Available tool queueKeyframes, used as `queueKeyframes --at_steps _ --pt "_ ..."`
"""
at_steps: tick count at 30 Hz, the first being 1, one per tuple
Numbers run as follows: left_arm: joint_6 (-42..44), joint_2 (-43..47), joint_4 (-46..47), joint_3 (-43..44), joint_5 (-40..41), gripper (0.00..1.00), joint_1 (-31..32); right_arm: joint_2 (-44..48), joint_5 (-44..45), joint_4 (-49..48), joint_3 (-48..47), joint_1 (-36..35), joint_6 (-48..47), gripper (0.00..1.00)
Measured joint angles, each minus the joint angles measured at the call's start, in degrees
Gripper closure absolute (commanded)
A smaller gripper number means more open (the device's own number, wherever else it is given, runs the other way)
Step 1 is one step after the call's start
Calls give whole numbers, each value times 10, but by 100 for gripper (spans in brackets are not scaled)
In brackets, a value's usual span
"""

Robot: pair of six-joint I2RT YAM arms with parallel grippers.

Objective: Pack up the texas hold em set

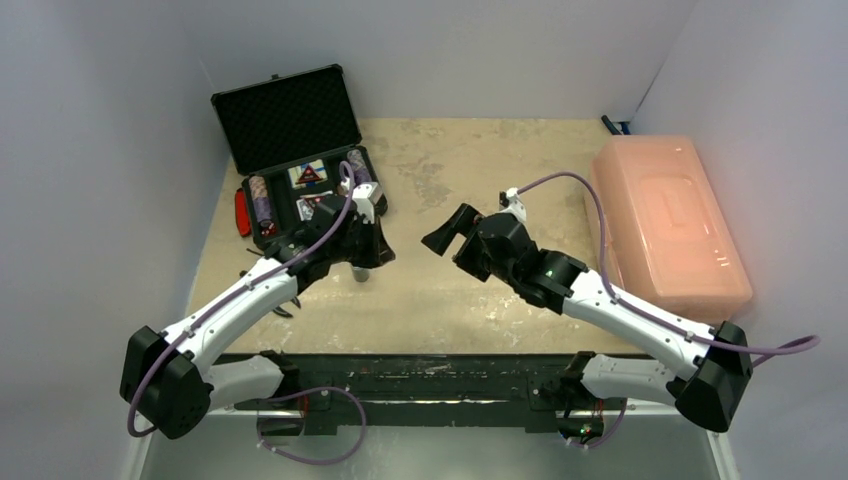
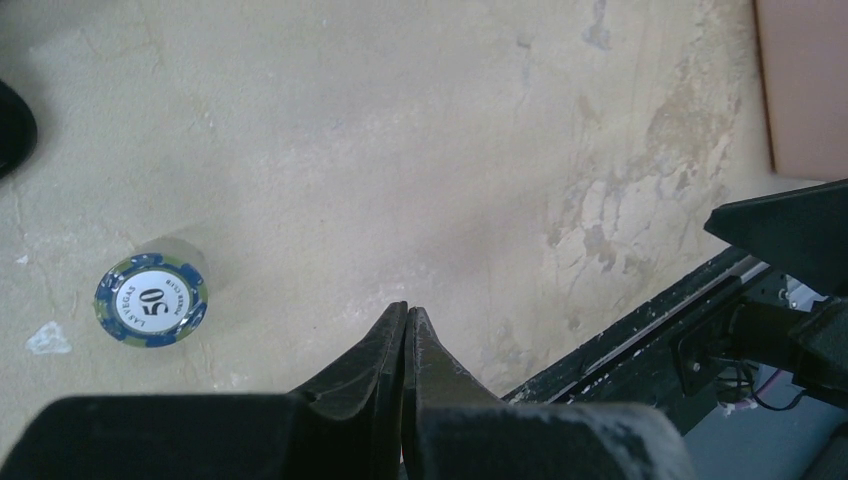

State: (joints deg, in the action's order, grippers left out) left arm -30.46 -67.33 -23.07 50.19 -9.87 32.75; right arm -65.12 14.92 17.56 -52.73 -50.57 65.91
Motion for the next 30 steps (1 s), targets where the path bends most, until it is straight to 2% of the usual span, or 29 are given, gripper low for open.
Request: queueKeyframes --at_steps 8,14,30 --pt "-4 23 73 -22 -23 100 9 8 -45 -19 19 20 87 1" --pt "-5 23 114 -30 -37 100 15 8 -71 -37 26 28 119 1" --pt "-14 30 173 -38 -53 100 31 12 -104 -63 26 48 214 4"
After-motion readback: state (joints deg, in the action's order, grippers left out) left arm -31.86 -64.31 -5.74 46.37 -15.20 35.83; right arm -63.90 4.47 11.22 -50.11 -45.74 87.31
